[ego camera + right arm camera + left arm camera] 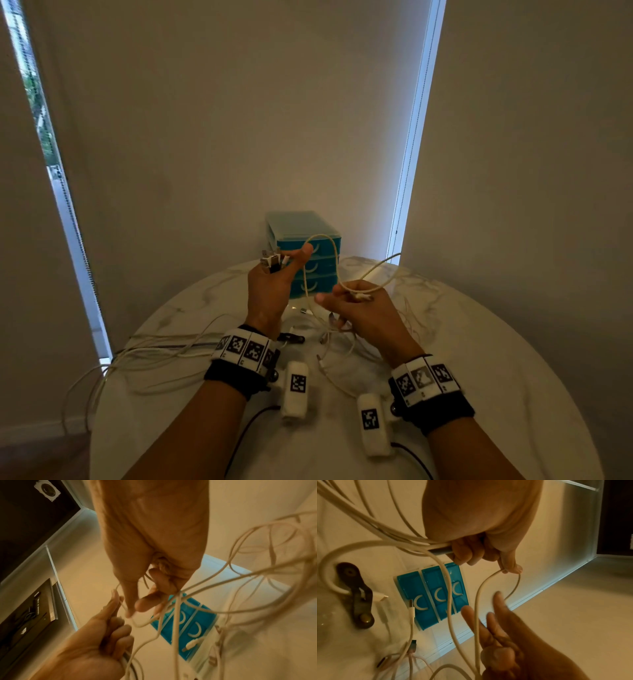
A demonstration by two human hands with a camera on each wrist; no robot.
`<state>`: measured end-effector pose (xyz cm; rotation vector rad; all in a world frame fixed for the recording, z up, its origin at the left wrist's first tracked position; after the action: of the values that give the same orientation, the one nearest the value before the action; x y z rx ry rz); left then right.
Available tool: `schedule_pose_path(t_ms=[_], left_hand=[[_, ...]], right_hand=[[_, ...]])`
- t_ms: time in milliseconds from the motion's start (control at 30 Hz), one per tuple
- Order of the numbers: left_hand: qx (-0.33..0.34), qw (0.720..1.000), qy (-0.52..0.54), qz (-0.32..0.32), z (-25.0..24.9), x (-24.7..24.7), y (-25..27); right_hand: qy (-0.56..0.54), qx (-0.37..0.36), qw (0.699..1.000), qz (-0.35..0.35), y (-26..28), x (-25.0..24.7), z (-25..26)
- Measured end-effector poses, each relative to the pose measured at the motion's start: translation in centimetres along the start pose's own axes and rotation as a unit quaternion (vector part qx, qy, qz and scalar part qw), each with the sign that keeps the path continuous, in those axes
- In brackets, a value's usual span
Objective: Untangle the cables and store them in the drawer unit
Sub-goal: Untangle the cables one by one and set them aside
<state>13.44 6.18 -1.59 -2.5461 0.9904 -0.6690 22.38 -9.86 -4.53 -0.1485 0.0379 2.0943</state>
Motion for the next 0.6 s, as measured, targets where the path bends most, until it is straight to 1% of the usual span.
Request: schedule_pose_path(t_ms=[133,267,333,400,467,500,533,600], left_hand=[[0.002,0.999,0.013,0.032,-0.8,0.8,0.6],[0.012,0.998,0.032,0.052,-1.5,1.5,1.1],[0.015,0.997,0.047,0.06,-1.4,1.6,1.1],[0.017,0.996,0.038,0.081,-1.1,1.6,0.9],[0.005,0.992,0.004,0.125,0.1,1.6,0.5],[-0.005,0.988,-0.028,0.151,1.1,1.7,0.3],[-0.017,0.981,-0.066,0.182,1.9,1.9,0.4],[-0.03,0.957,-0.139,0.251,3.2,2.6,0.8]], right_hand=[[0.022,-0.03,0.999,0.04,0.0,0.9,-0.5],[0.031,-0.033,0.992,0.115,0.5,1.8,-0.5],[0.039,-0.053,0.992,0.112,0.5,1.8,-0.5],[-0.025,-0.079,0.993,0.079,0.3,1.2,-0.1],[-0.135,-0.077,0.988,0.026,-0.1,-0.3,0.5],[-0.2,-0.069,0.977,0.019,-0.3,-0.9,0.7],[-0.263,-0.062,0.962,0.028,-0.4,-1.4,0.8],[-0.34,-0.047,0.938,0.051,-0.5,-2.0,0.8]])
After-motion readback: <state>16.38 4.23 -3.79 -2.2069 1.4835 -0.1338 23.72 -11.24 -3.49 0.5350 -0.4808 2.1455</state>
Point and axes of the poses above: each hand's wrist, its own y-axis away from the middle knuckle, its own x-axis out of the palm, z = x × y, the point moved 5 cm from there along -y, towards the middle knuckle, and after that the axes turned 12 degrees about x, right-handed, at the moved point
